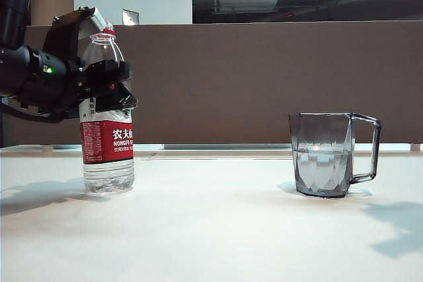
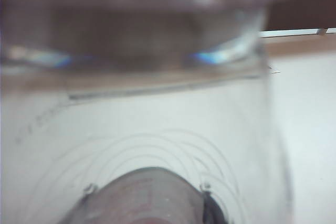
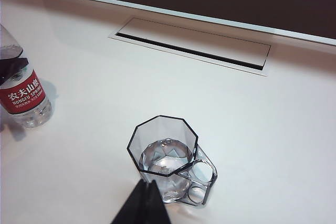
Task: Pick up the mineral water bottle with the left hand on the table and pour water into the mug until it's half full.
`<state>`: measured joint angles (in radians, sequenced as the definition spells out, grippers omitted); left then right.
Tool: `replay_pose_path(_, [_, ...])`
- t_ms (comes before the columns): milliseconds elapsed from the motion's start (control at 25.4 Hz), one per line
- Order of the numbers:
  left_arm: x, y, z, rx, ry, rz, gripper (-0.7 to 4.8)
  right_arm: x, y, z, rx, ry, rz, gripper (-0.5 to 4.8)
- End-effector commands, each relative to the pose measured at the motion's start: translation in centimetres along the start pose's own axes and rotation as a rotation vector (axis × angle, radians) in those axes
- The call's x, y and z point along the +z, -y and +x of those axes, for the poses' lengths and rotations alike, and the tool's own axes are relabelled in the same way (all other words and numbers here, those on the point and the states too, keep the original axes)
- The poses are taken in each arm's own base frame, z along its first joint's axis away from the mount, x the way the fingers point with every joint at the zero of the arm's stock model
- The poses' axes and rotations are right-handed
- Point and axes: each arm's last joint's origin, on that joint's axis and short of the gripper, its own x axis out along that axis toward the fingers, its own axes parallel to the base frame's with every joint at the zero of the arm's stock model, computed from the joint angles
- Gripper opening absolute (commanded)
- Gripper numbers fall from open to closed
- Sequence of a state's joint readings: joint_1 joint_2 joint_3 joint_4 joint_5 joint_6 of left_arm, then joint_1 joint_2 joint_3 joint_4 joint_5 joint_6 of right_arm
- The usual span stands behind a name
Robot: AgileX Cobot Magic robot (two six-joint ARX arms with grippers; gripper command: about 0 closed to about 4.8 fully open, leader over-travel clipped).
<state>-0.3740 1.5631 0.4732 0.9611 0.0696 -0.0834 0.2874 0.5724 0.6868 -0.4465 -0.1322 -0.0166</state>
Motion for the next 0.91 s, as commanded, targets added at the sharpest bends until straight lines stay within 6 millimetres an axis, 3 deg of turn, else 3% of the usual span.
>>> replay_pose_path(39, [0.45, 0.06, 0.05, -0.007, 0.033, 0.0, 2.14, 0.35, -0.03, -0.2, 0.004, 0.026, -0.007, -0.08])
replay_pose_path(237, [0.36, 0.06, 0.05, -0.006, 0.025, 0.002, 2.34, 0.35, -0.03, -0.2, 0.004, 0.026, -0.007, -0.08])
replay_pose_path(276, [0.29, 0.05, 0.05, -0.006, 0.017, 0.002, 3.21, 0.35, -0.03, -0.2, 0.004, 0.026, -0.007, -0.08])
replay_pose_path(355, [0.23, 0.05, 0.05, -0.005, 0.011, 0.002, 3.69, 0.36, -0.03, -0.2, 0.004, 0.027, -0.007, -0.08])
replay_pose_path(592, [0.27, 0.05, 0.04, -0.005, 0.012, 0.022, 3.8, 0.36, -0.03, -0.2, 0.004, 0.027, -0.007, -0.08])
replay_pose_path(671, [0.3, 0.06, 0.0, -0.005, 0.009, 0.032, 4.44, 0.35, -0.03, -0.2, 0.004, 0.026, -0.007, -0.08])
replay_pose_path(749, [0.37, 0.07, -0.09, -0.005, 0.002, 0.032, 4.68, 0.35, -0.03, -0.2, 0.004, 0.026, -0.007, -0.08])
replay_pose_path(907, [0.92, 0.16, -0.78, -0.002, -0.04, 0.043, 4.68, 0.36, -0.03, -0.2, 0.004, 0.027, -0.007, -0.08])
